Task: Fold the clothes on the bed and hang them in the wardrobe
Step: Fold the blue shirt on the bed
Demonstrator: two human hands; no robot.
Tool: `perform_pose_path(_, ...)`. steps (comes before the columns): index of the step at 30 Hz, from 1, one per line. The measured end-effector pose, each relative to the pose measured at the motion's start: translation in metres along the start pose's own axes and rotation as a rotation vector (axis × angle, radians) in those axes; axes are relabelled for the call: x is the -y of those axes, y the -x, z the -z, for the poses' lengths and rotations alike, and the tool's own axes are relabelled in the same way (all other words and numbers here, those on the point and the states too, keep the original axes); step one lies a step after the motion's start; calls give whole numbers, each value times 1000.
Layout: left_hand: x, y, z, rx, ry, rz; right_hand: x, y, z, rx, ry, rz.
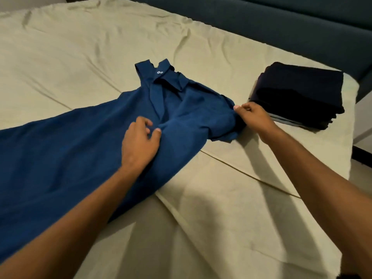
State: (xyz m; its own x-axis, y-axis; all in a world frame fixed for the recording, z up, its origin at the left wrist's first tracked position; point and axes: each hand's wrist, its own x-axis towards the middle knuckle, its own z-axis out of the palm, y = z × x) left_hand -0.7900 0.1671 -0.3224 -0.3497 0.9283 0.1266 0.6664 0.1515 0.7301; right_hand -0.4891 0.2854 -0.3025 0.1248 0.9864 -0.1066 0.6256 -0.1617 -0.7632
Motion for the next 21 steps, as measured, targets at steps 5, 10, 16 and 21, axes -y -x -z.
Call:
perform_pose_path(5, 12, 57, -6, -75, -171, -87, -2, -15, 1, -14, 27, -1)
perform_pose_path(10, 10, 78, -7, -165, -436, -426, 15, -5, 26, -86, -482, -78)
perform_pose_path(16, -4, 103, 0, 0, -376, -732, -8, -4, 53, -98, -486, -119)
perform_pose_path(21, 15, 114, 0, 34, -477, -599, -33, 4, 44, 1, 139, -75)
